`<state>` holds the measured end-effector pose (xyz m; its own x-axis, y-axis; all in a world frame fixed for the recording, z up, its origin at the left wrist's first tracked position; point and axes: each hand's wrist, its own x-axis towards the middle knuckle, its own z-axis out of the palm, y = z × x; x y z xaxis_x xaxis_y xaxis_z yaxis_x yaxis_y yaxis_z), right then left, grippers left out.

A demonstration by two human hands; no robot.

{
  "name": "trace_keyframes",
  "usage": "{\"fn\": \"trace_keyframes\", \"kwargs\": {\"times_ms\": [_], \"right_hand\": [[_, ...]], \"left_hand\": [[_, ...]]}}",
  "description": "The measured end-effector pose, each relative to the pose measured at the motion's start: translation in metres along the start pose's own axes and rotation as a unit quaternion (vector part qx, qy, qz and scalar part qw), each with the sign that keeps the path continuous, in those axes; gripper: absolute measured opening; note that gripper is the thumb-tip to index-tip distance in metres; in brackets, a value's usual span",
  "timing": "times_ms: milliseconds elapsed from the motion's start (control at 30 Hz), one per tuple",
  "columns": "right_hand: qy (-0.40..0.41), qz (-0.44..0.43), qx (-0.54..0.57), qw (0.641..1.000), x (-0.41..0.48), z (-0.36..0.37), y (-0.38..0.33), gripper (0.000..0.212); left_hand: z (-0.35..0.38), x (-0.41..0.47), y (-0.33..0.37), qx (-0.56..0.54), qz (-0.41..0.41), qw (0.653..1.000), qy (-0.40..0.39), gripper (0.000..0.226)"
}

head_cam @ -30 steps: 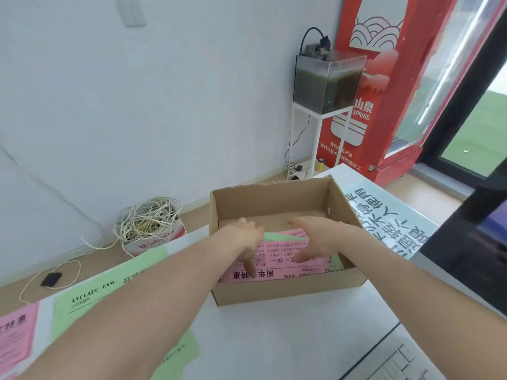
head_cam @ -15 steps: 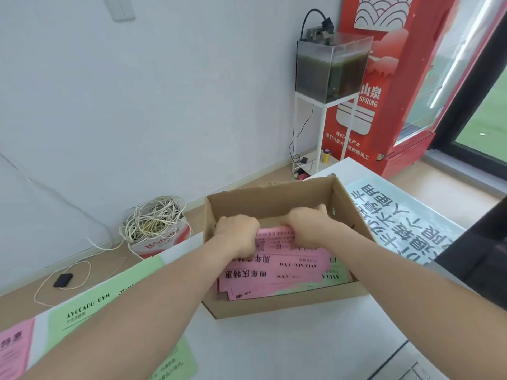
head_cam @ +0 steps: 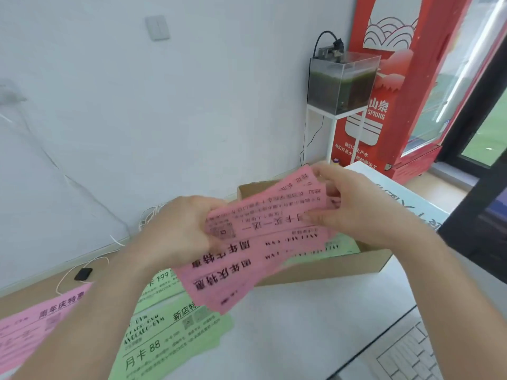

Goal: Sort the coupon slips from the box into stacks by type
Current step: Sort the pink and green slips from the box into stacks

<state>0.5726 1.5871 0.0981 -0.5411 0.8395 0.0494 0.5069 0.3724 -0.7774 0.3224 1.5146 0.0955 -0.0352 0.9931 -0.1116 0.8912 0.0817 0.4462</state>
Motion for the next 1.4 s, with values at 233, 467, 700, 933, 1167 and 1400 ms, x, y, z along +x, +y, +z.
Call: {"fn": "trace_keyframes", "kwargs": {"times_ms": [233, 467, 700, 933, 1167, 1400], "right_hand": [[-0.104, 0.111, -0.121, 0.981, -0.057, 0.106, 0.021, 0.042], [-0.05, 0.214, -0.231, 0.948, -0.083, 0.158, 0.071, 0.025], [0.035, 0.199, -0.307, 0.93, -0.085, 0.164, 0.116, 0.046], [-0.08, 0.072, -0.302, 0.947, -0.12, 0.164, 0.115, 0.068], [-0.095, 0.104, -0.283, 0.949, -0.131, 0.159, 0.131, 0.068], [0.064, 0.162, -0.163, 0.971, -0.144, 0.159, 0.124, 0.042]], "left_hand": [[0.093, -0.096, -0.065, -0.061, -0.072, 0.982, -0.165, 0.034], [0.188, -0.106, -0.074, 0.121, -0.025, 0.991, -0.043, 0.035], [0.207, -0.09, -0.053, 0.166, 0.012, 0.986, 0.014, 0.065], [0.223, -0.103, -0.033, 0.178, 0.05, 0.978, -0.093, 0.058], [0.234, -0.108, -0.02, 0.199, 0.029, 0.97, -0.134, 0.063], [0.237, -0.107, -0.021, 0.198, 0.088, 0.973, -0.076, 0.026]]}}
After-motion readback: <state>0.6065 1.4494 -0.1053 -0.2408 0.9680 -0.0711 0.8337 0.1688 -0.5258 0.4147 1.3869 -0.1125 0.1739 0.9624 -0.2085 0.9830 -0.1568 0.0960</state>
